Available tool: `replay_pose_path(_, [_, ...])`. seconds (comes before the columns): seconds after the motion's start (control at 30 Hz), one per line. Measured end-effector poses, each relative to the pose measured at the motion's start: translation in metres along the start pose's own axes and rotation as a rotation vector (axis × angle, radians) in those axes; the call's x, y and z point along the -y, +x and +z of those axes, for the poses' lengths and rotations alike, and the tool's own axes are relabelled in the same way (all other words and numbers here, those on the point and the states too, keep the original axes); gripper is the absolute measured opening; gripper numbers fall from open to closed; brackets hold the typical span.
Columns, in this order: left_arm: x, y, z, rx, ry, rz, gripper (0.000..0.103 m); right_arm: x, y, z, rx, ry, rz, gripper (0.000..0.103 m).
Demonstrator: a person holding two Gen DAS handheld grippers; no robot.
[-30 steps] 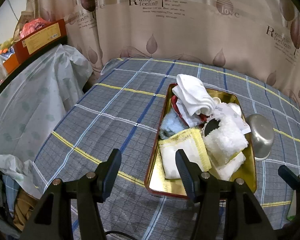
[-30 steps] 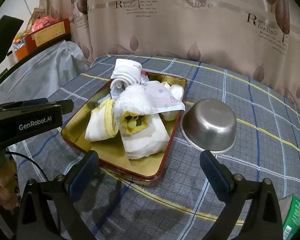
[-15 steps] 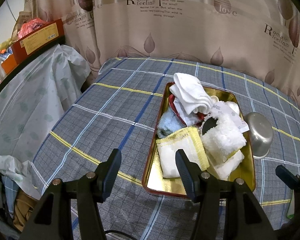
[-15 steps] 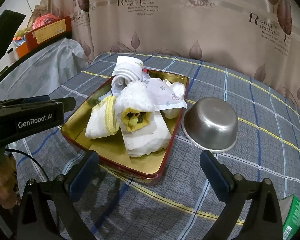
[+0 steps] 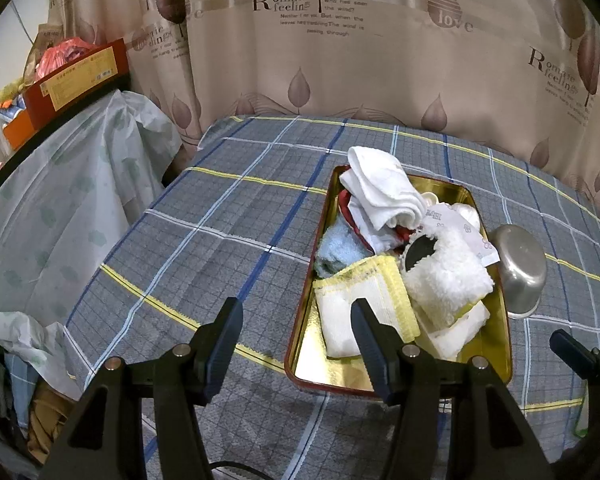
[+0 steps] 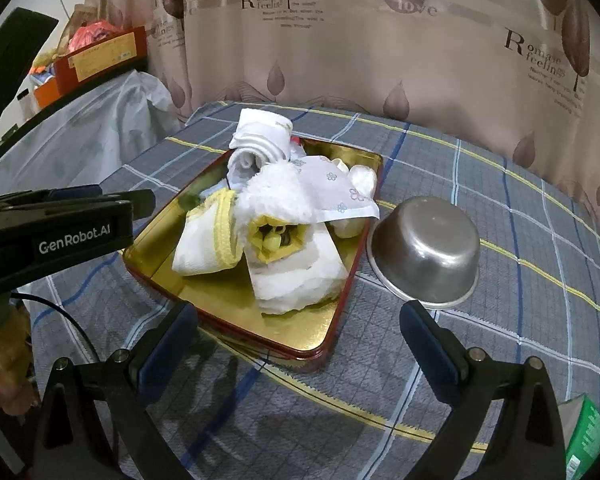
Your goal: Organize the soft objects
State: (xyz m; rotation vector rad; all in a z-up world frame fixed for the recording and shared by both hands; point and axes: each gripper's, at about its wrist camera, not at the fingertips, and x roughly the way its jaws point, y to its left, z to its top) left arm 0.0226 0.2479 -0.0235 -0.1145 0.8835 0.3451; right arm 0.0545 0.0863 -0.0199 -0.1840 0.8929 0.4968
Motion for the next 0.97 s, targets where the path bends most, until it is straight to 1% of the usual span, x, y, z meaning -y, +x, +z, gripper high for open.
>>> replay_pose_path(0.57, [-0.0032, -0.0011, 0.0004, -0.001, -0.01, -0.003, 0.058, -0.008, -0.0038, 0.001, 0.008, -0.03, -0.011, 0.1])
replay_pose_path(0.7, [-0.0016, -0.003, 0.0002, 0.015, 0.005, -0.006, 0.058, -0.0056, -0.0023, -0.0012, 0.008, -0.015, -0.009, 0.101])
replay_pose_path(0.83, [0.0003, -0.0092, -0.0003, 0.06, 0.02, -0.013, 0.058, -0.0058, 0.0005, -0.0036, -0.004, -0.013, -0.003, 0.101])
replay_pose_path(0.97, [0.0014, -0.0064, 0.0003, 0.045, 0.023, -0.004, 0.058, -0.0068, -0.0014, -0.0035, 0.008, -0.021, -0.007, 0.101])
